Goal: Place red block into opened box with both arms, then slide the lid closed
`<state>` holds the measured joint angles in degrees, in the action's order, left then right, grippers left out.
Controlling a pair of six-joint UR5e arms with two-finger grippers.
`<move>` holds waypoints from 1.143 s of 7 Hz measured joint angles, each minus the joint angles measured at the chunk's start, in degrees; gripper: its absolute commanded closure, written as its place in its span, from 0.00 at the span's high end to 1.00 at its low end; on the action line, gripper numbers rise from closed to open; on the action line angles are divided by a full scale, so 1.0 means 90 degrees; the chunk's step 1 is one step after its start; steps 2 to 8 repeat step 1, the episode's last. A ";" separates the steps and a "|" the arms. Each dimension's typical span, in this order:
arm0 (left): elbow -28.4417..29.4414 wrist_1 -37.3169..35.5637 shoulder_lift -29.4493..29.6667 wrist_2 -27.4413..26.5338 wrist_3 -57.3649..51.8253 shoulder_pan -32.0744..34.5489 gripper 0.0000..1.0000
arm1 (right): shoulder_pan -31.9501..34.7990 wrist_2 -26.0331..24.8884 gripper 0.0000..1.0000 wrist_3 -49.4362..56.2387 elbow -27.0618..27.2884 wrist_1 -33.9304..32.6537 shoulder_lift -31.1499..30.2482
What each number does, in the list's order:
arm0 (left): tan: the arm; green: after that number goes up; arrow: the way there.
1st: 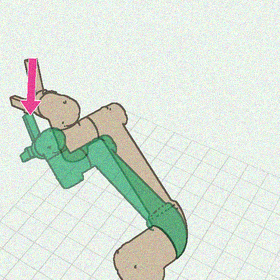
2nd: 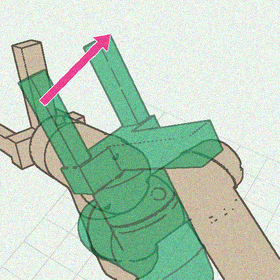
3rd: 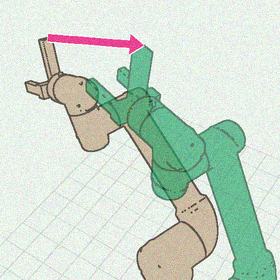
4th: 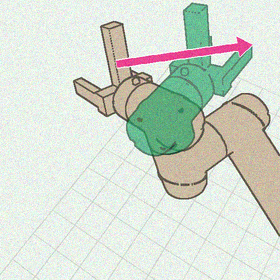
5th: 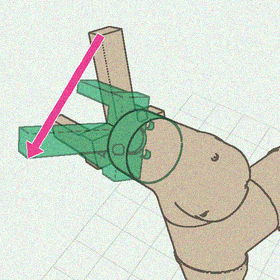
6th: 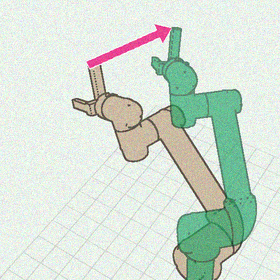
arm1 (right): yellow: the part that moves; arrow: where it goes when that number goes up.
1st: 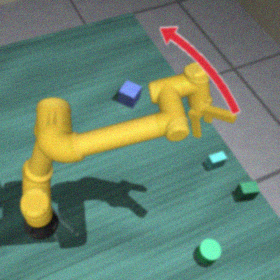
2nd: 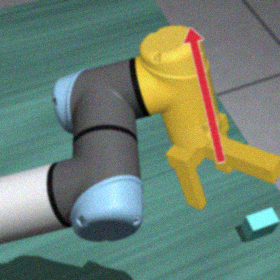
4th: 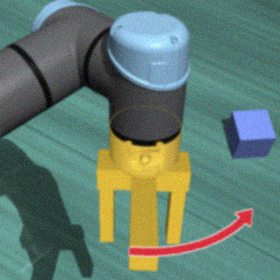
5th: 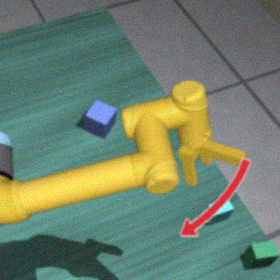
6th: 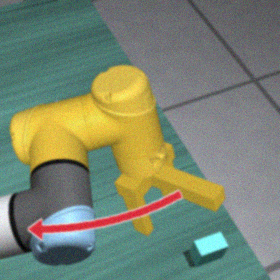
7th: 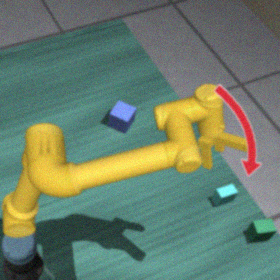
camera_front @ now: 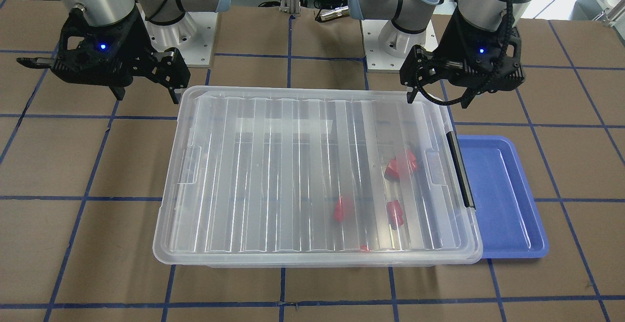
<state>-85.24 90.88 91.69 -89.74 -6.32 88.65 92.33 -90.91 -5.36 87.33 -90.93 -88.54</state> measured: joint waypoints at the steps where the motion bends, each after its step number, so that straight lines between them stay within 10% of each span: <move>1: -0.0001 0.0000 0.0004 0.0000 0.0003 0.0002 1.00 | 0.0003 0.0002 1.00 0.0000 0.0002 0.0003 0.0001; 8: -0.0001 0.0000 0.0004 0.0000 0.0003 0.0002 1.00 | 0.0003 0.0002 1.00 0.0000 0.0002 0.0003 0.0001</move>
